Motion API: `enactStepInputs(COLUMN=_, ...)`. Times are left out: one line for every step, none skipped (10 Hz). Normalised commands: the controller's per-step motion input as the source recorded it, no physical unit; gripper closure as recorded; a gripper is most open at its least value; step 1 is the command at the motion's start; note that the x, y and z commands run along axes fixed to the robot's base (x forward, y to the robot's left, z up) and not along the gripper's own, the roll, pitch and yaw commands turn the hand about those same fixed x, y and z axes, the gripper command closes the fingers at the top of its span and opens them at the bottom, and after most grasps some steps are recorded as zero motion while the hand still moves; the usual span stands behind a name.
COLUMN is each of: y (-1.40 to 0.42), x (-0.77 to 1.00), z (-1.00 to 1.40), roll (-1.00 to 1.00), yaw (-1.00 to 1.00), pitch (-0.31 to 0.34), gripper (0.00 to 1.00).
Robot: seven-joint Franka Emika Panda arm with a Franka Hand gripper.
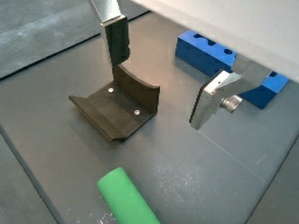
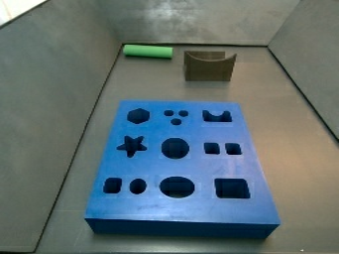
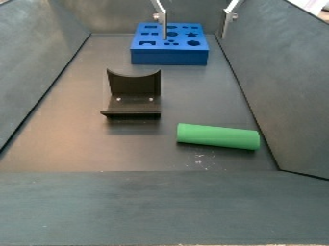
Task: Pick up the oval object. Move up. Place the oval object on the fixture. Regrasp the oval object. Move to above the board. Insert the oval object.
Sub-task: Pick up the oval object.
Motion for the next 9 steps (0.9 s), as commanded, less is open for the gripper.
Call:
enactStepInputs(y=0.00, x=0.00, z=0.00, roll=0.00, yaw=0.00, pitch=0.003, gripper=0.00)
enactStepInputs(y=0.00, x=-0.27, z=0.00, roll=0.02, yaw=-0.67, pitch=-0.164, gripper=0.00)
enactStepInputs(y=0.08, x=-0.02, z=-0.10, roll=0.00, yaw=-0.84, pitch=-0.257, gripper=0.00)
enactStepInputs(y=0.10, x=-0.07, z=-0.20, roll=0.01, yaw=-0.88, pitch=-0.201, gripper=0.00)
enactStepInputs(y=0.10, x=-0.08, z=-0.23, roll=0.02, yaw=-0.89, pitch=-0.184, gripper=0.00)
enactStepInputs(y=0.09, x=-0.08, z=-0.25, roll=0.03, yaw=-0.89, pitch=-0.173, gripper=0.00)
enactStepInputs(y=0.08, x=-0.07, z=-0.26, roll=0.02, yaw=-0.91, pitch=-0.169, gripper=0.00)
enactStepInputs(y=0.08, x=-0.07, z=-0.30, roll=0.02, yaw=-0.92, pitch=-0.154, gripper=0.00)
enactStepInputs(y=0.09, x=-0.09, z=-0.38, roll=0.02, yaw=-0.91, pitch=-0.114, gripper=0.00)
